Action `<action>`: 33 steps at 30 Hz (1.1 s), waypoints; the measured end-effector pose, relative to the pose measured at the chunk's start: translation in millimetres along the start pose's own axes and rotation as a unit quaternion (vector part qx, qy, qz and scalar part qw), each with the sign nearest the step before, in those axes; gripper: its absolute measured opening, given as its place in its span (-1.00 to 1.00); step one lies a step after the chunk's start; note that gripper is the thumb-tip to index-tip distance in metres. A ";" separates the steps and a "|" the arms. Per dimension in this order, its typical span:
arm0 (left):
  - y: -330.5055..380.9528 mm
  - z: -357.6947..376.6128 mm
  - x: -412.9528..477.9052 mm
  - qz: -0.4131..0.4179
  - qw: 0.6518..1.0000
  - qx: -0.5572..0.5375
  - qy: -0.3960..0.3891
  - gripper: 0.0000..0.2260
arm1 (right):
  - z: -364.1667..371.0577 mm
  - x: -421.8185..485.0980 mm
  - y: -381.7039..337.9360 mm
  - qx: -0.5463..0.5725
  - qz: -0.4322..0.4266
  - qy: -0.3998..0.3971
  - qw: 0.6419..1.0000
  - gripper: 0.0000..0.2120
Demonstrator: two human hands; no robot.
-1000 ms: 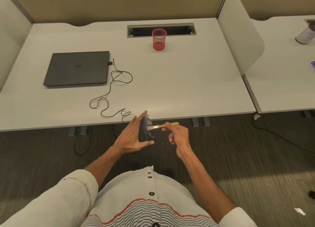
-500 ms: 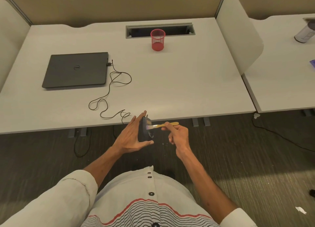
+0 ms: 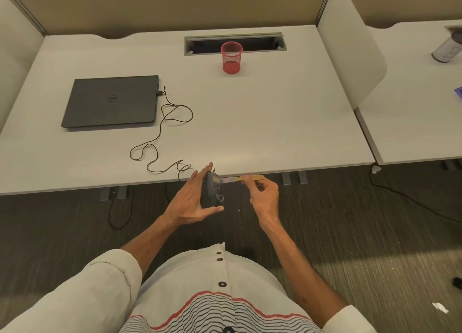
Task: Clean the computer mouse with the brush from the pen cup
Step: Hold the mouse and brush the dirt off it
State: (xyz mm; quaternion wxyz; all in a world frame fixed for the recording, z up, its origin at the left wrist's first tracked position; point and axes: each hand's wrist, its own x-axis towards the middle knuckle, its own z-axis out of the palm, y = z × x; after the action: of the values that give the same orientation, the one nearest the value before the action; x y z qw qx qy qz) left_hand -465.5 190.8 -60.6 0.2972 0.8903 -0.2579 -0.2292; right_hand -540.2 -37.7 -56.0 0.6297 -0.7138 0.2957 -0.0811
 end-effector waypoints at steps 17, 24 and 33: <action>1.0 1.7 -2.9 -0.008 1.000 -0.003 0.004 0.19 | -18.0 15.4 -14.4 -0.060 -0.101 -0.110 0.987 -0.85; 4.1 -3.4 1.9 0.002 1.000 -0.012 0.009 0.17 | -15.6 9.4 -10.9 -0.084 -0.068 -0.198 0.974 -0.90; 5.8 -0.6 2.9 0.018 1.000 -0.008 0.013 0.18 | -16.4 13.6 -18.5 -0.036 -0.061 -0.104 0.992 -0.83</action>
State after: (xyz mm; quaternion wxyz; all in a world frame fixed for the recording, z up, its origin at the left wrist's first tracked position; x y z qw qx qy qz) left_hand -464.8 185.2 -57.1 0.3114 0.8860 -0.2687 -0.2144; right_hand -531.3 -58.1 -38.8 0.6248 -0.7571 0.1876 -0.0340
